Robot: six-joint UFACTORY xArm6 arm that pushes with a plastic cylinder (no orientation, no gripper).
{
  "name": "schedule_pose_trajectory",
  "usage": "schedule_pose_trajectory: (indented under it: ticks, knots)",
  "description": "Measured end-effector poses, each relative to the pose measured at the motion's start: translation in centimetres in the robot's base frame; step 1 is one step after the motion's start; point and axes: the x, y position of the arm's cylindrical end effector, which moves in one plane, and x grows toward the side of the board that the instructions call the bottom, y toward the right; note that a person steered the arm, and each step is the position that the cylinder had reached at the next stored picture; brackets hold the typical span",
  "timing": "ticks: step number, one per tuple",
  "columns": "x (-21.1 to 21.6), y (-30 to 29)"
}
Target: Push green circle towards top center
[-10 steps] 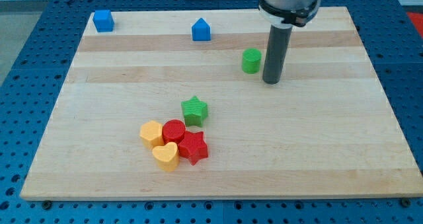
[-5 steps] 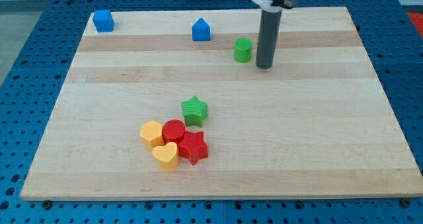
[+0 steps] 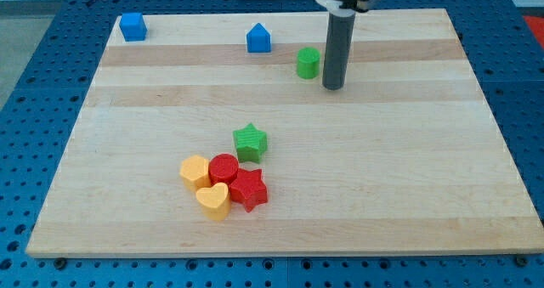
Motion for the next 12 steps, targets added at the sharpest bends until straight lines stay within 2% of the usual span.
schedule_pose_trajectory:
  ticks: [1, 5, 11, 12]
  knots:
    - [0.8, -1.3]
    - [-3.5, -5.0]
    - [-4.8, -5.0]
    - [-4.2, -1.2]
